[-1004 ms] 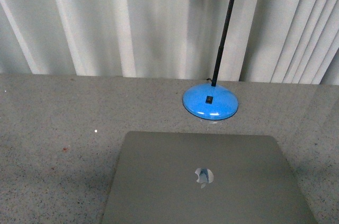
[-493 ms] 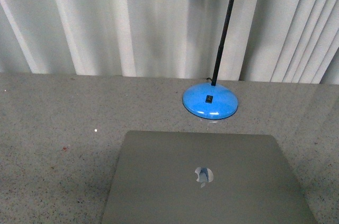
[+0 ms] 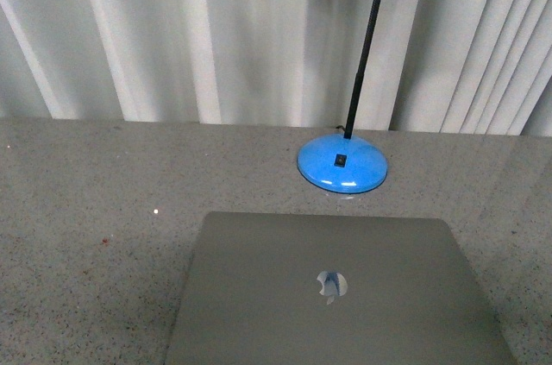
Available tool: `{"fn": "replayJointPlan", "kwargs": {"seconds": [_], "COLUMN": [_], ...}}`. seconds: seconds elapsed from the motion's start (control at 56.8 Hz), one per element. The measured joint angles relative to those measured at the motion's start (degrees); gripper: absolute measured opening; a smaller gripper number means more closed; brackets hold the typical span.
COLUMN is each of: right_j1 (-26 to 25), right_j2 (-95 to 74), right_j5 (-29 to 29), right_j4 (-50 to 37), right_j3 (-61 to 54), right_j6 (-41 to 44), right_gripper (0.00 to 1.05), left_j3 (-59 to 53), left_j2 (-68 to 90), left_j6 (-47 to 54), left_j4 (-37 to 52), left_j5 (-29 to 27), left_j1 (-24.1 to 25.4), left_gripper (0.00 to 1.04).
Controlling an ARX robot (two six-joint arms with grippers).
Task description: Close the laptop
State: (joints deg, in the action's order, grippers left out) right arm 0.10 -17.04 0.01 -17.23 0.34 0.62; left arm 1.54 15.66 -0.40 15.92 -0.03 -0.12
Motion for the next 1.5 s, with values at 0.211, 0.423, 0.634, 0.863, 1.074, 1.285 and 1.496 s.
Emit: {"fn": "replayJointPlan", "kwargs": {"seconds": [0.211, 0.423, 0.634, 0.863, 1.074, 1.285, 1.496], "right_j1": [0.0, 0.0, -0.04, -0.04, -0.04, -0.04, -0.04], "right_j2": [3.98, 7.08, 16.76, 16.76, 16.76, 16.76, 16.76], "right_j5": [0.0, -0.02, -0.09, -0.09, -0.09, -0.09, -0.09], "right_j4": [4.02, 7.08, 16.96, 17.2, 17.2, 17.2, 17.2], "right_j3": [0.0, 0.0, 0.02, 0.02, 0.02, 0.02, 0.02], "right_j6": [0.0, 0.0, 0.0, 0.0, 0.02, -0.04, -0.02], "right_gripper": [0.03, 0.03, 0.03, 0.23, 0.65, 0.99, 0.97], "left_j3": [0.0, 0.02, 0.02, 0.02, 0.02, 0.02, 0.02], "left_j2": [-3.54, -10.64, -15.39, -15.47, -15.47, -15.47, -15.47], "left_j6": [0.0, 0.04, 0.13, 0.11, 0.11, 0.17, 0.15], "left_j4": [-3.56, -12.44, -15.87, -15.89, -15.89, -15.89, -15.89], "left_j5": [0.0, 0.04, 0.02, 0.04, 0.04, 0.02, 0.04], "left_j1": [0.0, 0.0, 0.0, 0.0, 0.0, 0.0, 0.0], "left_gripper": [0.04, 0.04, 0.04, 0.24, 0.66, 1.0, 0.98]}}
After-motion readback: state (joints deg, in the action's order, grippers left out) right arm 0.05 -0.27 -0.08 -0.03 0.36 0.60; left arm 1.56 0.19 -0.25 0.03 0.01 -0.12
